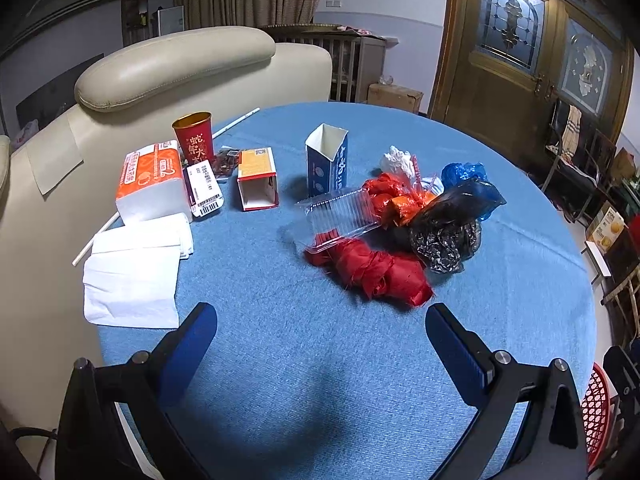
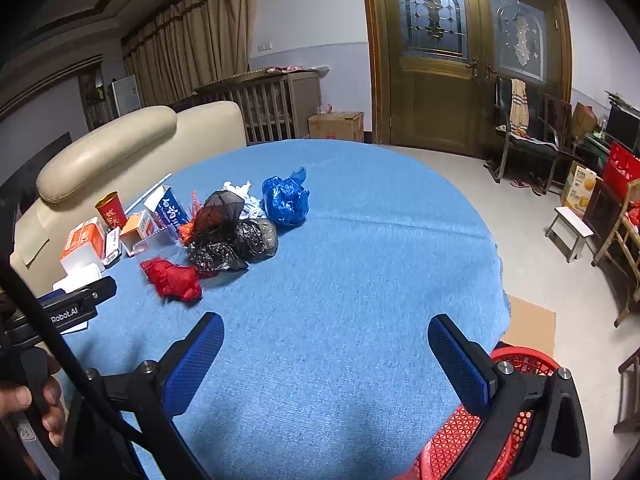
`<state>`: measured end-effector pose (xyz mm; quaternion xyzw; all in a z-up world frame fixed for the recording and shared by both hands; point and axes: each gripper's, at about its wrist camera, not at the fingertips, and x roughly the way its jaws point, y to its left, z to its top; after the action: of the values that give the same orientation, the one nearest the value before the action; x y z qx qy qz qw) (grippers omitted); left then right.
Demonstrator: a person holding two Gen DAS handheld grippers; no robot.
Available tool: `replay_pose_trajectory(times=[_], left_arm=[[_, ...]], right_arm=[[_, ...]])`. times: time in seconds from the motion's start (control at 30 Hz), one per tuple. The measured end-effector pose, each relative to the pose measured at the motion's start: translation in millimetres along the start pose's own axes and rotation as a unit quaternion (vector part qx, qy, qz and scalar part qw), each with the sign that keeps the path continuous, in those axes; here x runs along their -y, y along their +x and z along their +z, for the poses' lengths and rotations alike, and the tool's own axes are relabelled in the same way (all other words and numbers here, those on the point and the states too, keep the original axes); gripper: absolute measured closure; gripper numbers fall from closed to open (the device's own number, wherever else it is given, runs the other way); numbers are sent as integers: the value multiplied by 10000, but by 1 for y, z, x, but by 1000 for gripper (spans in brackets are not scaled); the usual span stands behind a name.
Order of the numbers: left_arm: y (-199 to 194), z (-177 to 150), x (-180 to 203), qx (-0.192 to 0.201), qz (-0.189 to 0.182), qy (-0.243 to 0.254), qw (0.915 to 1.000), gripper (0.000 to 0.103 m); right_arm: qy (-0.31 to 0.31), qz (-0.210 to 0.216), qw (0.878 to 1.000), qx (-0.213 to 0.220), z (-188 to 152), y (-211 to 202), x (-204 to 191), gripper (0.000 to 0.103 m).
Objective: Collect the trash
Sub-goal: 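Grasp the red plastic bag with the left gripper while the right gripper approaches the black bags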
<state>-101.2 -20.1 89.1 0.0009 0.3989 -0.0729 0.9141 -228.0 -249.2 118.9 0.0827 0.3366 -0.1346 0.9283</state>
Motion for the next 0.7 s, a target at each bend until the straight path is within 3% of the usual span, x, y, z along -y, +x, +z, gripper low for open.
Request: replay_pose_trajectory(times=[0.23, 0.37, 0.6, 0.7], left_arm=[[11, -5, -22, -138, -228, -341, 9991, 0], [30, -6, -33, -482, -242, -615, 9966, 0], [67, 16, 9, -793, -578, -453, 9941, 0], [85, 31, 19, -852, -318, -761, 9929, 0]], right_arm=[[-12, 5, 9999, -112, -3, 10, 0, 0], [31, 30, 9998, -218, -6, 20, 2, 0], [81, 64, 9991, -418, -9, 39, 7, 0], [155, 47, 9987, -491, -9, 45, 13, 0]])
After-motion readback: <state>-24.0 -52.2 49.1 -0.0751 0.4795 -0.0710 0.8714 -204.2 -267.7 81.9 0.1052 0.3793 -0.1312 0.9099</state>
